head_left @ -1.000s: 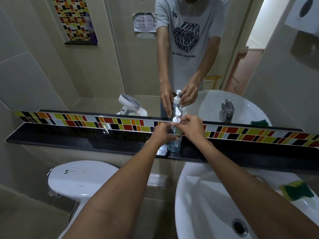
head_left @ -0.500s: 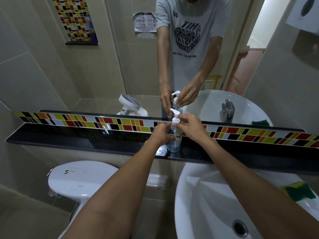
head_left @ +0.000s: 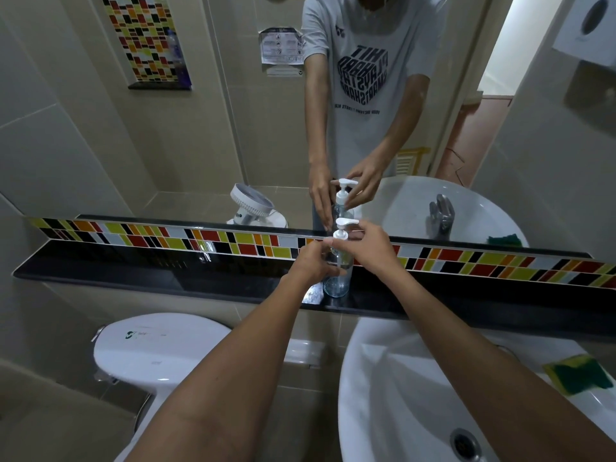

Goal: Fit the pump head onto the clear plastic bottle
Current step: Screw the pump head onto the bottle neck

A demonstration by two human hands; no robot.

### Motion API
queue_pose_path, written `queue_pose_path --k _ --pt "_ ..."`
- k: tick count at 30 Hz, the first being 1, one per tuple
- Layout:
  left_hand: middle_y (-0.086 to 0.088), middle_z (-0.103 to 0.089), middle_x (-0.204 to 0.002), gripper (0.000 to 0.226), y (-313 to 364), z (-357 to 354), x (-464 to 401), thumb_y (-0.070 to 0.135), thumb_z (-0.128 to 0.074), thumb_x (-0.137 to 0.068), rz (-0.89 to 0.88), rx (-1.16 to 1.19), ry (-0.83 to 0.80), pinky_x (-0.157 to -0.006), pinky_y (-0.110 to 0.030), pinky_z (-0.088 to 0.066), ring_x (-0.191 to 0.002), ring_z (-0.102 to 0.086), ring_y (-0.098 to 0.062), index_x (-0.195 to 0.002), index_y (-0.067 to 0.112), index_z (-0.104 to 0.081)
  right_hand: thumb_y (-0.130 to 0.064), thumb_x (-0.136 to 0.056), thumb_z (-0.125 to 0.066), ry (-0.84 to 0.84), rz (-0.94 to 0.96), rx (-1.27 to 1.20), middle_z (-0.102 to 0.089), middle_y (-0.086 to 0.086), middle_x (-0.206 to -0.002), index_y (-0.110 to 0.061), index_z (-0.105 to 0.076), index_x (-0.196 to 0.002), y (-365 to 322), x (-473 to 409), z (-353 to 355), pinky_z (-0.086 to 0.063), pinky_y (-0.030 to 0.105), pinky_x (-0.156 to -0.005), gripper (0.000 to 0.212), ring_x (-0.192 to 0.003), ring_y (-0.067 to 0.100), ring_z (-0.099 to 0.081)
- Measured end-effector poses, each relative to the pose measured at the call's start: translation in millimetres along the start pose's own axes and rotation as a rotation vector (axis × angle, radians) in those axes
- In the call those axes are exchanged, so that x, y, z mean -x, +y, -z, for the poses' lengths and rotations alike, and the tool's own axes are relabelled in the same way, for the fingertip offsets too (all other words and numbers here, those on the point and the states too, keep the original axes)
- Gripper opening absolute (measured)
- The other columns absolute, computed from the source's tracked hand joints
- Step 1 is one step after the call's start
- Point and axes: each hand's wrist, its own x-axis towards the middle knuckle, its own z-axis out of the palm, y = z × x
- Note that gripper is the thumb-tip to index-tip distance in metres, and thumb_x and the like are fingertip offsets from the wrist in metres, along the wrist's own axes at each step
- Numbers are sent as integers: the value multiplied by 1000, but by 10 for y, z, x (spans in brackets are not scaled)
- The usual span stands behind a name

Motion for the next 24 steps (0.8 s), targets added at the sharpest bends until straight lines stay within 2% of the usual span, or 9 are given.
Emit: queue_pose_path --k 2,4,9,11,14,17,19,22,24 --pt "-4 -71 -109 52 -16 3 -15 9 -87 -72 8 -7 -1 -91 -46 -56 -104 -66 -23 -120 12 -68 -21 -72 -92 -99 -20 -26 -76 8 -114 -6 -65 -129 29 -7 -28 -58 40 -97 65 -108 22 -72" --pt "-3 -73 -107 52 -21 -1 -21 11 -88 -71 -2 -23 -13 -91 -47 -57 -103 -67 -22 -119 13 -68 -18 -72 -92 -105 -26 -42 -76 7 -117 -7 -65 -131 74 25 -26 -57 40 -98 66 -110 20 -71" --pt "-8 -68 -116 61 -16 -15 -4 15 -88 -72 -35 -64 5 -82 -33 -54 -106 -64 -23 -128 13 -64 -18 -73 -91 79 -38 -77 -78 9 -103 -4 -72 -115 167 75 62 -61 31 -88 48 -96 20 -75" --pt "-9 -67 -117 63 -19 -14 -13 16 -88 -72 -38 -68 6 -80 -30 -52 -106 -63 -24 -129 12 -63 -20 -72 -92 100 -43 -57 -78 7 -100 -4 -72 -112 166 49 79 -61 28 -85 47 -93 17 -75" --pt "-3 -66 -112 59 -24 -12 -16 13 -87 -73 -30 -52 -2 -83 -34 -54 -102 -62 -20 -127 12 -64 -19 -70 -93 7 -35 -46 -76 6 -114 -7 -68 -124 122 -3 77 -58 35 -96 61 -109 18 -71" --pt "-3 -71 -111 55 -12 2 -2 11 -87 -73 -26 -43 -22 -90 -44 -57 -106 -66 -22 -124 14 -66 -9 -74 -89 -104 -2 -11 -74 7 -121 -8 -65 -131 106 15 16 -54 35 -101 62 -115 19 -68" --pt "-1 -69 -108 53 -6 1 4 11 -86 -74 -33 -46 -19 -88 -41 -57 -103 -65 -20 -123 13 -66 -7 -75 -88 -37 0 -34 -76 9 -115 -5 -68 -127 152 51 6 -56 36 -99 55 -107 19 -72" --pt "1 -65 -102 56 -11 -6 12 9 -85 -75 -43 -31 -5 -82 -33 -57 -100 -61 -19 -127 10 -63 -14 -75 -90 126 -13 -28 -78 7 -95 -2 -75 -108 181 76 46 -59 30 -85 38 -86 14 -73" --pt "6 -61 -92 55 -4 -14 20 8 -84 -76 -42 -22 -7 -79 -30 -56 -96 -60 -17 -126 9 -63 -19 -73 -91 179 -29 -33 -77 5 -90 -3 -75 -103 191 40 68 -58 27 -79 37 -81 12 -72"
